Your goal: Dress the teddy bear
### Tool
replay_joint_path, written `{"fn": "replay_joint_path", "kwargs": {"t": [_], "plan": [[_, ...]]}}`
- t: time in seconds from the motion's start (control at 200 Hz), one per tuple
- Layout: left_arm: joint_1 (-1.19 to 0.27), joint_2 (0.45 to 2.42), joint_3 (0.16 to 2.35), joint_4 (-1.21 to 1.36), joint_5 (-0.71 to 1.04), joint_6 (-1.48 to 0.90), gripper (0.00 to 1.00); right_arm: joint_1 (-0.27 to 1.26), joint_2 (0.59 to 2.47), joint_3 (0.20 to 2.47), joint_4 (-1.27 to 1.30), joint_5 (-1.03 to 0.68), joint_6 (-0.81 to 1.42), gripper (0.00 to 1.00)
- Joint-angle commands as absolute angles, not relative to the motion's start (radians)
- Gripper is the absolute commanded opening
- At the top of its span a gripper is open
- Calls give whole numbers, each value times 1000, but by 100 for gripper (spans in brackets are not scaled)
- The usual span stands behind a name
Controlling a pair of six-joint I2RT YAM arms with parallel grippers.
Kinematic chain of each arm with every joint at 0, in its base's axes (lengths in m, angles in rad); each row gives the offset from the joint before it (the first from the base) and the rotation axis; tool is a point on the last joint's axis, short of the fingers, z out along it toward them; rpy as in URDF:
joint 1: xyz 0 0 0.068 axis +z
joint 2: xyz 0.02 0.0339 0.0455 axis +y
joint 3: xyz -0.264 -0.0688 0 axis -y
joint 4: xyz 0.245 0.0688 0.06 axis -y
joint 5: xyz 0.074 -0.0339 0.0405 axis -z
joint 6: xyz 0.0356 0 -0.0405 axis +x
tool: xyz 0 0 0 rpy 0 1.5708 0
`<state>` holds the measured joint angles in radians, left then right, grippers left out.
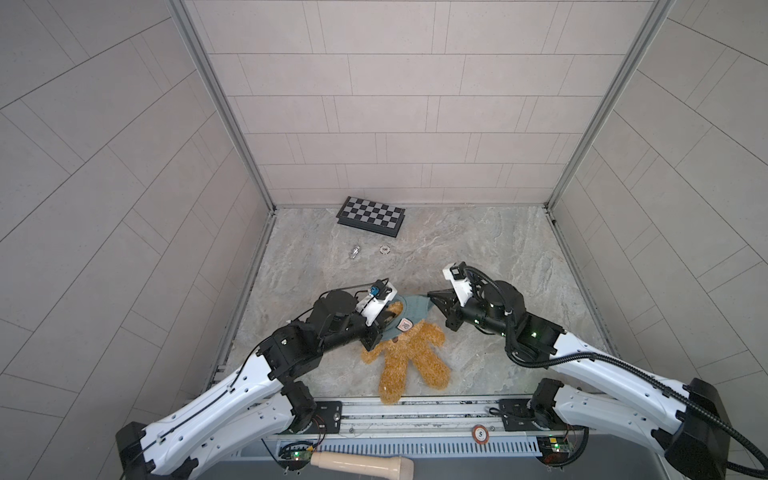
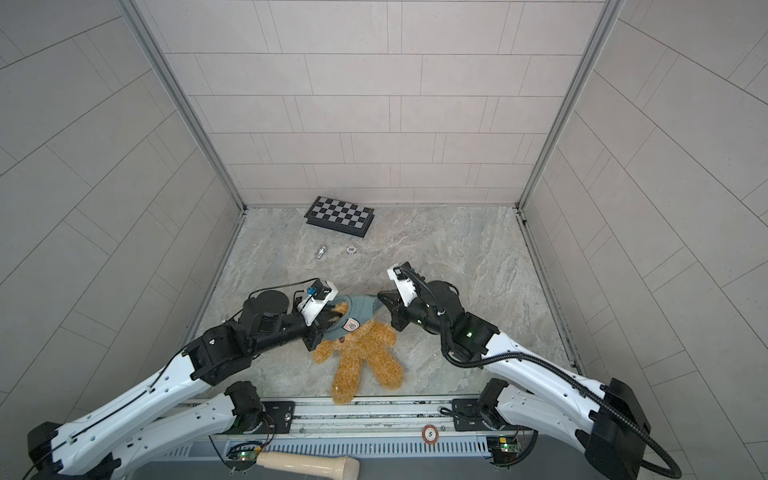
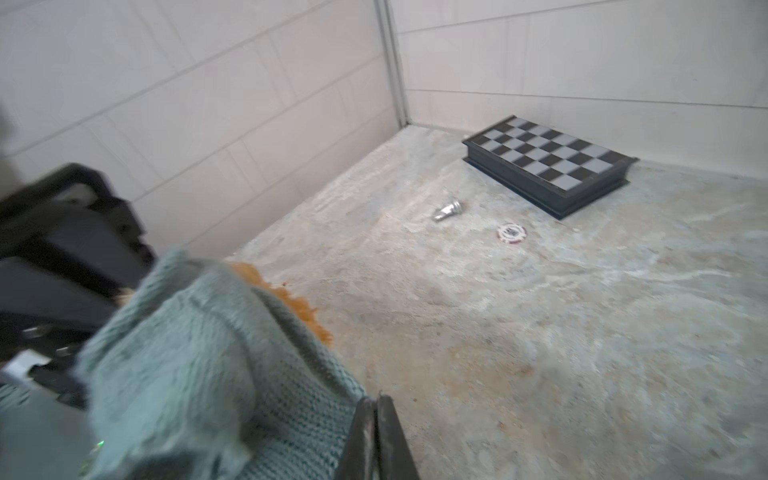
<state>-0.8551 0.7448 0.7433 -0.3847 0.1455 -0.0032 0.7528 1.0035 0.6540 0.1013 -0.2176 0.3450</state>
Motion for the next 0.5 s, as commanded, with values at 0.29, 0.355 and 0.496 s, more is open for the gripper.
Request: {"fn": "replay_joint_path", "kwargs": {"t": [0.29, 0.355, 0.496], "plan": [[-842, 749, 767, -359, 77, -11, 0, 691, 1076, 580, 254, -339, 344, 10], [-843, 761, 771, -358, 88, -13, 0, 692, 1039, 556, 279, -373, 331, 16], [-810, 767, 781, -351, 155, -45, 0, 713, 851, 415, 449, -407, 296, 43]]}}
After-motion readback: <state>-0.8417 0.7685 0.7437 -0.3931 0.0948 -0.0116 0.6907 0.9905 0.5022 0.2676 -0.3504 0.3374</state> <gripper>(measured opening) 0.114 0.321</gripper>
